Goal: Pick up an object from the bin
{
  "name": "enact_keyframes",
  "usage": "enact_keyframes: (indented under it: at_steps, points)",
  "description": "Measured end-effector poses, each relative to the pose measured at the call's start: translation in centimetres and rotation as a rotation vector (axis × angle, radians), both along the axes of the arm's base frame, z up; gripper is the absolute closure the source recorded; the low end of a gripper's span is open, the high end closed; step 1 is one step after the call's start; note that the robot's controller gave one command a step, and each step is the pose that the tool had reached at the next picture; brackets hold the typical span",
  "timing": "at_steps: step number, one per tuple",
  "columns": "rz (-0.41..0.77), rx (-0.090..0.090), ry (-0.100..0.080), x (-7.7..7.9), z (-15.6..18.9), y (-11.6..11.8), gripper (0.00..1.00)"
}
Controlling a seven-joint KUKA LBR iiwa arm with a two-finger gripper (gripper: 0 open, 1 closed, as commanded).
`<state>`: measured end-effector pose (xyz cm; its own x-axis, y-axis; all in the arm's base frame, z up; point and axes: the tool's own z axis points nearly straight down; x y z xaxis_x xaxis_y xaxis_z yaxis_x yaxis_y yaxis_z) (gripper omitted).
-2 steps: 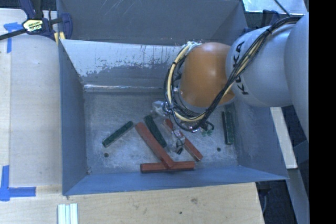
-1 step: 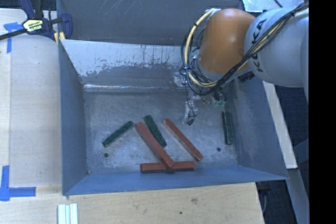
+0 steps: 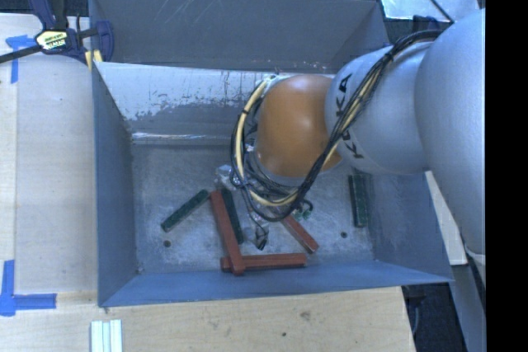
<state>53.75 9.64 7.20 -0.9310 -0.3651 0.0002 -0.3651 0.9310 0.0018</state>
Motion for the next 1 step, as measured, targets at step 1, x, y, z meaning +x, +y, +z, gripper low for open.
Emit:
enact_keyframes:
  at_steps: [1]
  points:
    - [0.109, 0.003, -0.007, 2.4, 1.81, 8.13, 0.0]
